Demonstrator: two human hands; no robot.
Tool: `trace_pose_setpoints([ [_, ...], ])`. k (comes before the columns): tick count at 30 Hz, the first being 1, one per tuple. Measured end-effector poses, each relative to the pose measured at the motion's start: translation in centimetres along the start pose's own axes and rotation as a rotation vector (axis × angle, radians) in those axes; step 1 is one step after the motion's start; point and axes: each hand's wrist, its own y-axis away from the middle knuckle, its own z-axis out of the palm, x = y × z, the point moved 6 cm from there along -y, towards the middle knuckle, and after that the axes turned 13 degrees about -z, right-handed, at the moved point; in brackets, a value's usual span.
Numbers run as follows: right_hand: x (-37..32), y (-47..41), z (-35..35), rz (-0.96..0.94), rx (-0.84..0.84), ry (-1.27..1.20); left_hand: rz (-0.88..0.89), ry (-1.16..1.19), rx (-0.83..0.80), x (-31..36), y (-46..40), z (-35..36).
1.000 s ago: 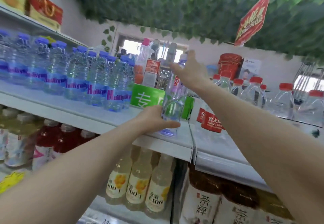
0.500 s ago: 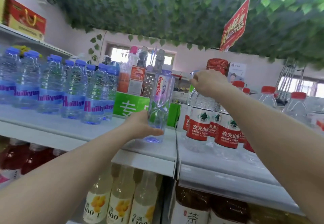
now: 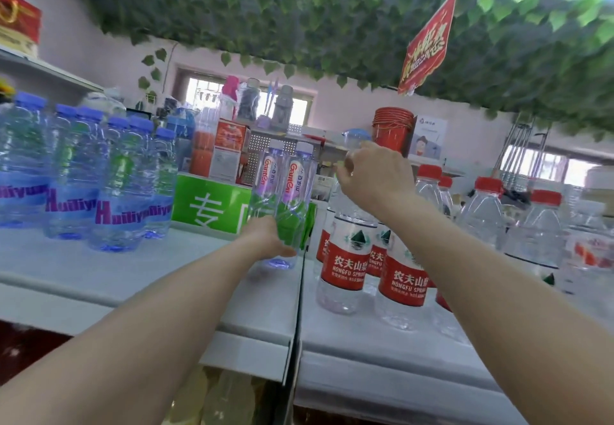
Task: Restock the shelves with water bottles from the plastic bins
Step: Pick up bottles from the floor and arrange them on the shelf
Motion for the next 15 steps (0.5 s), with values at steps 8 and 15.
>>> trace_pose_setpoints([
  [8,1.5,-3.8,-1.1,0.224,-0.342,-0.403,0.009,0.051,0.038,-0.5,-1.4,1.3],
  [15,1.3,-4.0,0.5,0.171,-0.594,-0.465,0.037,0.117,0.062,-0.4,-1.8,1.6],
])
